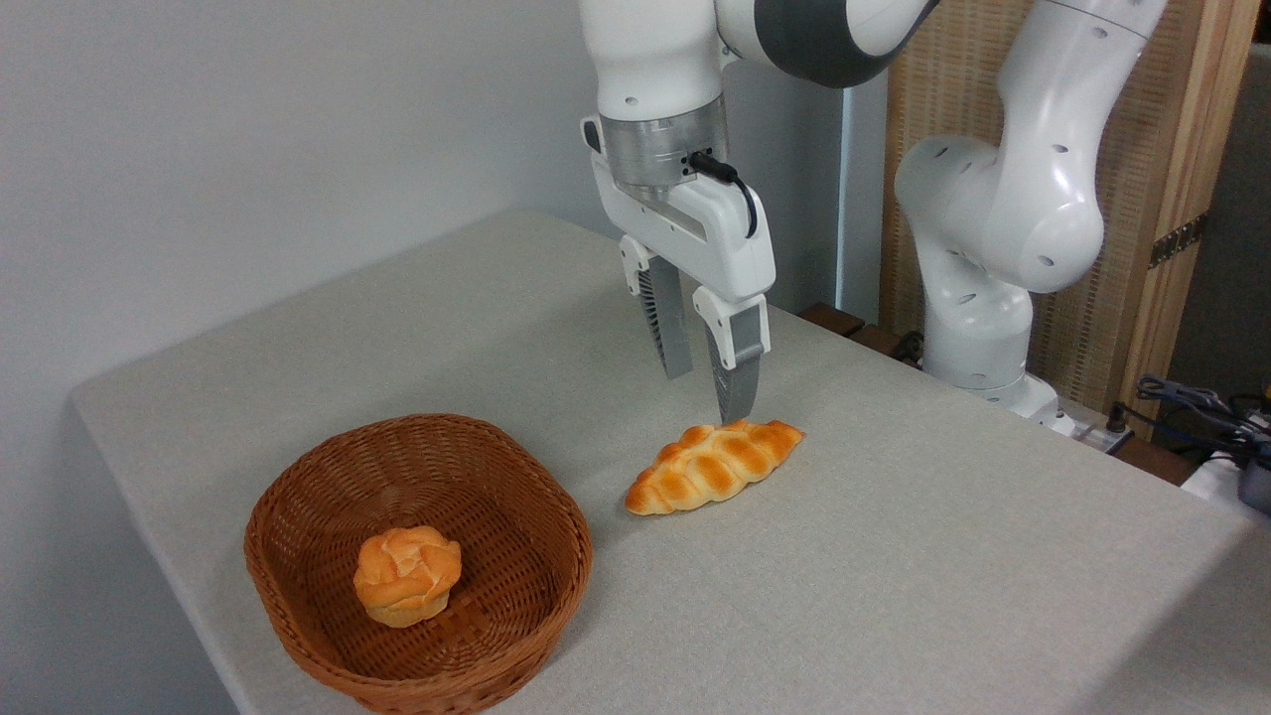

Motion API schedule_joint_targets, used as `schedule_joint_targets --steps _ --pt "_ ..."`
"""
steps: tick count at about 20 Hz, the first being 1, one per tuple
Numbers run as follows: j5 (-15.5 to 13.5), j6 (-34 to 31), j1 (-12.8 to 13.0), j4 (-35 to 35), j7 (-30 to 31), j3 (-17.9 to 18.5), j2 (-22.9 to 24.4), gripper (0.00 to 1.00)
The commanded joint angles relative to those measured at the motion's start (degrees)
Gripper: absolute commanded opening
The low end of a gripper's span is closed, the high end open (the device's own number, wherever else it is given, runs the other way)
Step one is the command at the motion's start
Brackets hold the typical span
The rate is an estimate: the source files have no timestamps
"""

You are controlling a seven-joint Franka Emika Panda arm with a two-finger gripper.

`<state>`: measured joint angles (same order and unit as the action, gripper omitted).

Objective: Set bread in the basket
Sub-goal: 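Move the open gripper over the braided bread loaf and lower it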

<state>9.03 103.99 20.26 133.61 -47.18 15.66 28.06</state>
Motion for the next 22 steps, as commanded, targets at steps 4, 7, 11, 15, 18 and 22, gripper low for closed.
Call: schedule_joint_targets --steps 4,7,11,15,18,22 --pt "4.59 2.43 1.53 6.48 -0.1 1.13 3.49 1.0" --pt "4.77 4.9 1.36 8.33 -0.1 1.31 4.01 1.0" --pt "4.24 6.84 1.53 9.3 -0.1 4.91 4.28 1.0" --pt "0.48 6.92 1.53 9.57 0.07 5.08 4.37 1.0" --pt "-1.56 7.27 1.53 10.27 0.51 5.17 4.37 1.0" --pt "-2.78 7.8 1.62 10.71 2.87 5.17 4.37 1.0"
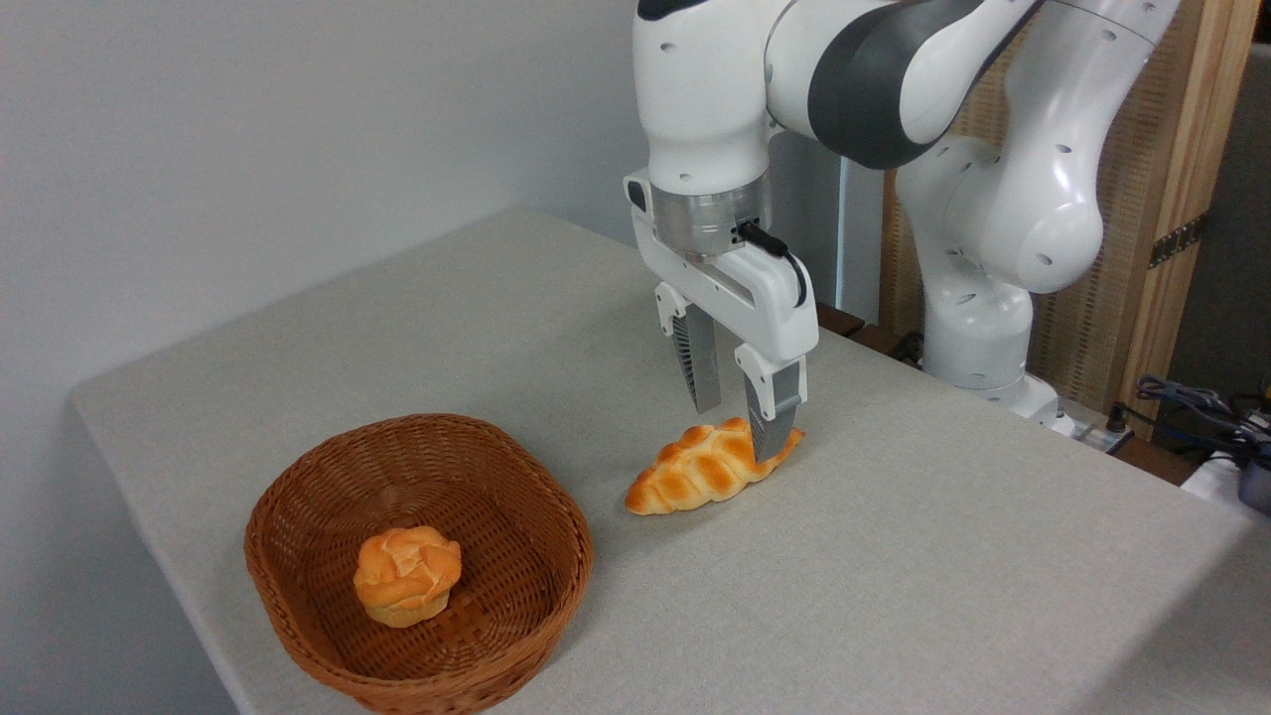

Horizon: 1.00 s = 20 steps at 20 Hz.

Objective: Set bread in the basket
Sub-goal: 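Close the gripper on the middle of the braided loaf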

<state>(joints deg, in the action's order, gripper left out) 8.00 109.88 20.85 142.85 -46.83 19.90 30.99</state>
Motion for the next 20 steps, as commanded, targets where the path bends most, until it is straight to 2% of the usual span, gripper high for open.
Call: schedule_joint_targets --steps 1,3,11,18,20 --pt "-2.37 3.22 1.03 1.72 4.01 0.93 1.44 1.0" --pt "-2.29 5.33 2.17 2.78 5.95 0.93 1.35 1.0" --pt "-2.11 7.36 2.35 4.54 6.48 0.93 1.26 1.0" --pt "-1.49 7.63 3.76 5.33 6.4 0.93 0.91 1.0" --pt "-1.41 9.37 3.76 6.2 6.4 0.93 0.91 0.99"
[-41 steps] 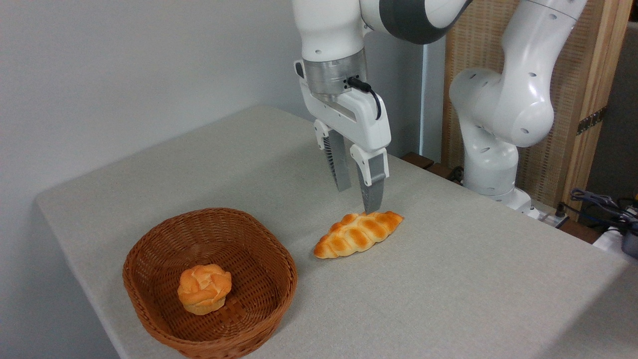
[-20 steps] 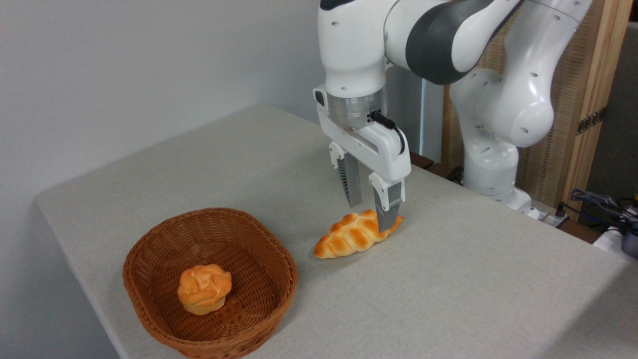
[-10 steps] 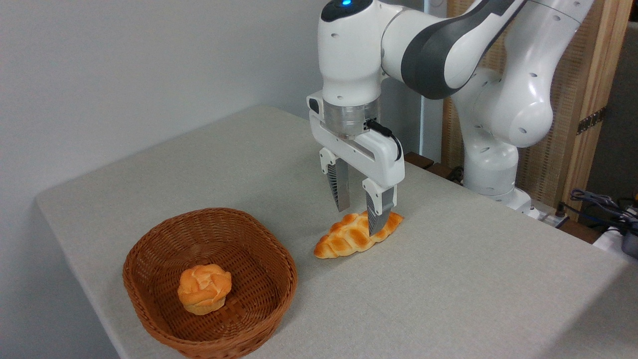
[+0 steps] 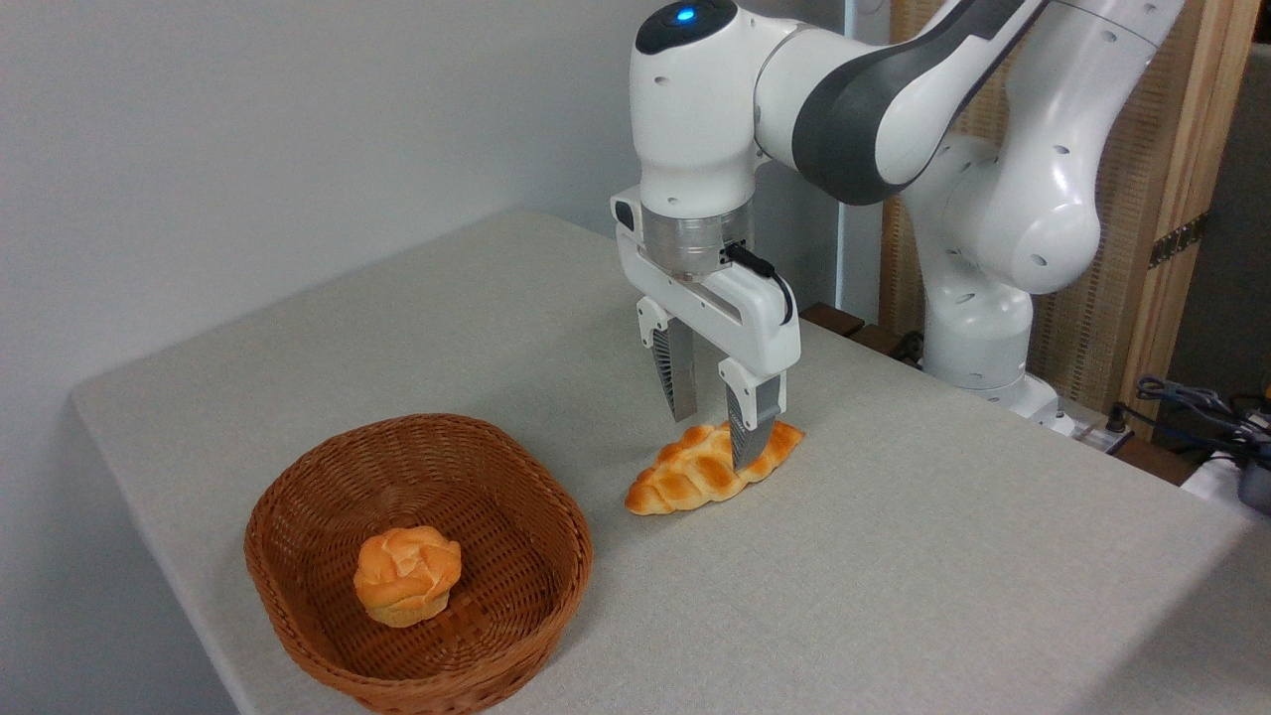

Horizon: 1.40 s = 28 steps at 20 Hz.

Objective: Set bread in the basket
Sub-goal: 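Close the gripper on the middle of the braided loaf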

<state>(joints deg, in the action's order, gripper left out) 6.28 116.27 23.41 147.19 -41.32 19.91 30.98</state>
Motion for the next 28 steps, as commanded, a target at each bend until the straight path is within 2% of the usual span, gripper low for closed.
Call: schedule_joint_targets --steps 1,3,9,13,20,28 --pt "0.31 3.34 1.2 2.13 0.89 0.92 0.93 0.99" --pt "0.4 3.87 1.2 2.31 0.63 0.92 0.93 0.94" --pt "0.57 3.87 1.2 2.31 0.19 0.92 0.93 0.94" --pt "3.74 3.87 1.29 2.57 0.19 0.92 0.93 0.94" --pt "4.53 3.87 1.46 2.84 0.01 0.92 0.93 0.94" --pt "4.53 4.05 2.08 3.63 -0.07 0.92 0.75 0.87"
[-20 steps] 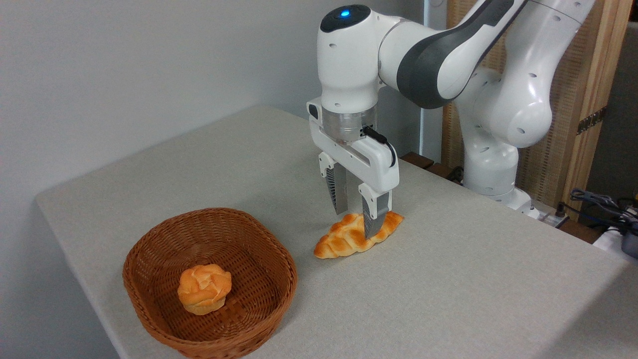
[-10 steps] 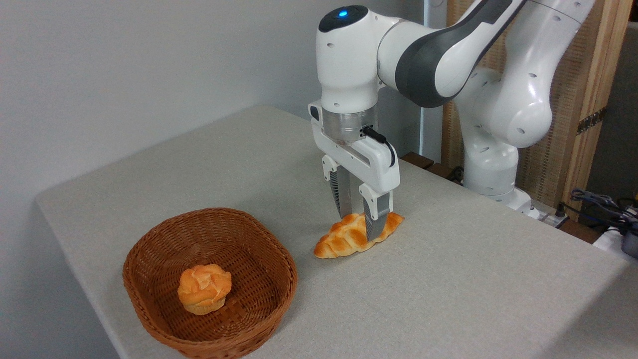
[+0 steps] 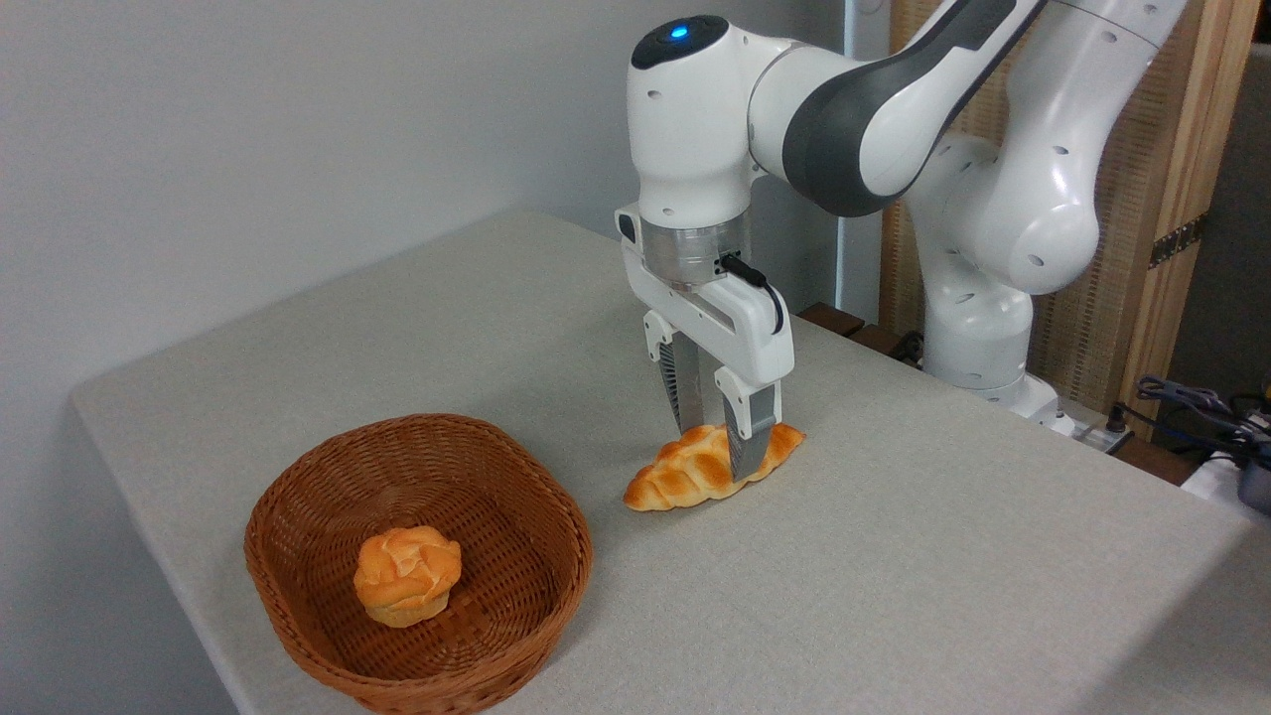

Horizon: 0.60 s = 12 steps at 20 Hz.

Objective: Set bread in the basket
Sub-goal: 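Close the gripper on the middle of the braided loaf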

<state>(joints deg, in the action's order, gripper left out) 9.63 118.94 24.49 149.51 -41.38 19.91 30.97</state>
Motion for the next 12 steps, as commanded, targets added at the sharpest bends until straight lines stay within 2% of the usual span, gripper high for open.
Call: schedule_joint_targets --steps 1,5,12 --pt "1.18 1.64 1.09 1.4 -0.01 0.92 0.76 0.83" --pt "1.18 1.73 1.09 1.4 0.07 0.92 0.76 0.63" --pt "1.18 1.73 1.09 1.4 0.07 1.0 0.76 0.47"
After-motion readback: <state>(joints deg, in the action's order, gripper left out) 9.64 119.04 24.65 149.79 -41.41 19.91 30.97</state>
